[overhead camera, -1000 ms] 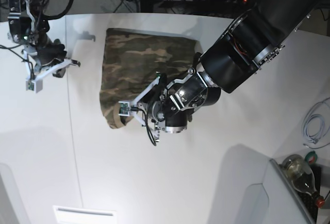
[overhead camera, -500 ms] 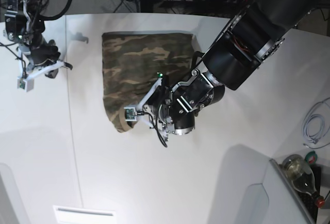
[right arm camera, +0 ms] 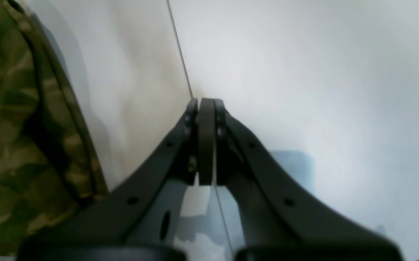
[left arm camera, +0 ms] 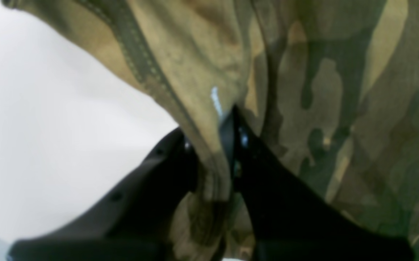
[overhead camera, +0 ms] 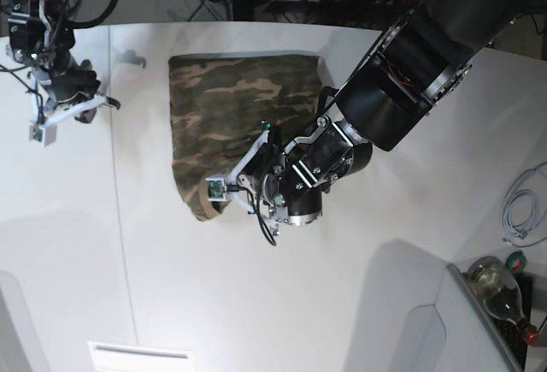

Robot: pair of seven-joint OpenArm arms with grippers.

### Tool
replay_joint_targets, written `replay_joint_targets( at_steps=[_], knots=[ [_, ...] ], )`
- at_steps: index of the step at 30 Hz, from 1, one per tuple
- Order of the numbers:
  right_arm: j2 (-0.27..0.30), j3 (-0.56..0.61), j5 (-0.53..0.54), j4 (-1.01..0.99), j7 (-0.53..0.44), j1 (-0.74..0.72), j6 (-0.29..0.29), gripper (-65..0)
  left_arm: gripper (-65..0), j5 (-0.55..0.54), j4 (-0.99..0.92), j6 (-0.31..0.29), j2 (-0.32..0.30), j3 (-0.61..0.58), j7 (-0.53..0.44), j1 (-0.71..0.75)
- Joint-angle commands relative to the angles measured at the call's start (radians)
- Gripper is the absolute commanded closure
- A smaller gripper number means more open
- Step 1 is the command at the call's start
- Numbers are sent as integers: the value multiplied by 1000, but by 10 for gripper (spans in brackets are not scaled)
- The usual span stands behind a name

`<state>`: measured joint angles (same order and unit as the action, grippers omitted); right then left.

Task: Layout the t-shirt on the table in an organized manner, then fold the t-shirt properly
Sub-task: 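Press the collar edge flat with the left gripper while the right withdraws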

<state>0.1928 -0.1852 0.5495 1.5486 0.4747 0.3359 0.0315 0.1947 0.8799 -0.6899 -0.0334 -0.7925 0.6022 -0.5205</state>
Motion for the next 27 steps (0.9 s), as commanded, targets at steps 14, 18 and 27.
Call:
replay_joint_targets(
  at_steps=[14,18,27],
  knots=[
    [9,-3,5,14,-21,-8,-8,0,-377,21,161,-8,-3,2,88,-60],
    [9,-3,5,16,-21,-8,-8,0,-441,21,224,-8,-21,2,92,-66],
    [15,-9,1,85,-21,41,-8,0,-390,1,568,-8,-155,64,269,16]
  ],
)
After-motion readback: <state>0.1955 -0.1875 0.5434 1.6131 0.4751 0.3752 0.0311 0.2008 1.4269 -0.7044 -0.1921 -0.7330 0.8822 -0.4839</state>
